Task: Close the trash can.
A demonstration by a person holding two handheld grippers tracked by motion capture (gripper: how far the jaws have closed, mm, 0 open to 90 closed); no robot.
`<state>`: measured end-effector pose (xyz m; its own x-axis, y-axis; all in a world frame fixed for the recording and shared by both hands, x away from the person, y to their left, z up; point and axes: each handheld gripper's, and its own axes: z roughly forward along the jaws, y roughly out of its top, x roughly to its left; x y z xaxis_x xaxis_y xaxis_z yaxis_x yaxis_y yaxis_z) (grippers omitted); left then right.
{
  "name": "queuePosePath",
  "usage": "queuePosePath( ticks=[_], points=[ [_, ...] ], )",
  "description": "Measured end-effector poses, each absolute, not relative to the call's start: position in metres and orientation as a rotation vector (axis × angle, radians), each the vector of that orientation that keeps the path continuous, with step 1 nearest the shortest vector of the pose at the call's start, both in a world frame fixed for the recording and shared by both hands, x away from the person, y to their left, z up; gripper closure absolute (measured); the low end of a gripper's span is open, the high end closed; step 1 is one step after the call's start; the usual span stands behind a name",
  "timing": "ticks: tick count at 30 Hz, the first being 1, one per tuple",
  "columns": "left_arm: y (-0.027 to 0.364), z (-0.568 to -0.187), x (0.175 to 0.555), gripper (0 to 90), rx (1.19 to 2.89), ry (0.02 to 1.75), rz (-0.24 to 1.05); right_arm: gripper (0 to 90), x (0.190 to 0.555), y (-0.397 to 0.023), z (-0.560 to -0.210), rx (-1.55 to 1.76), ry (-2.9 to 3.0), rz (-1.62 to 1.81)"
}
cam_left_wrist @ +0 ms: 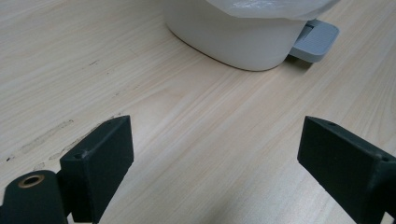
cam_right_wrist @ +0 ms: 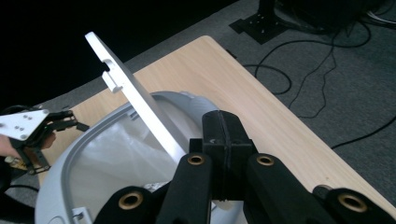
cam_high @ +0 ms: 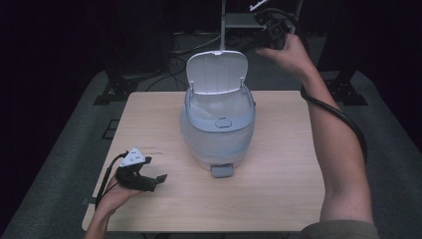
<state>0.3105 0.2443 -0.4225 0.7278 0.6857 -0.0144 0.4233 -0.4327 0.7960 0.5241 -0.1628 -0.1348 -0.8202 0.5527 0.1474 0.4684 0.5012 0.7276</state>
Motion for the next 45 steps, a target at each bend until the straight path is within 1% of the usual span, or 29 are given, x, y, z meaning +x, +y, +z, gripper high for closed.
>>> queuePosePath(
  ticks=[11,29,35,45],
  points=[
    [0.241,-0.423,0.309,9.7,2.099,0.828,0.396,89.3,0.500,-0.157,-0.139,0.806,2.683,1.228],
    [0.235,-0.424,0.307,9.7,2.120,0.813,0.390,89.3,0.461,-0.143,-0.161,0.662,2.748,1.251],
    [0.233,-0.424,0.306,9.7,2.127,0.807,0.391,89.1,0.453,-0.137,-0.174,0.633,2.765,1.242],
    [0.232,-0.426,0.305,9.7,2.123,0.810,0.388,89.1,0.447,-0.123,-0.209,0.614,2.812,1.177]
  ],
)
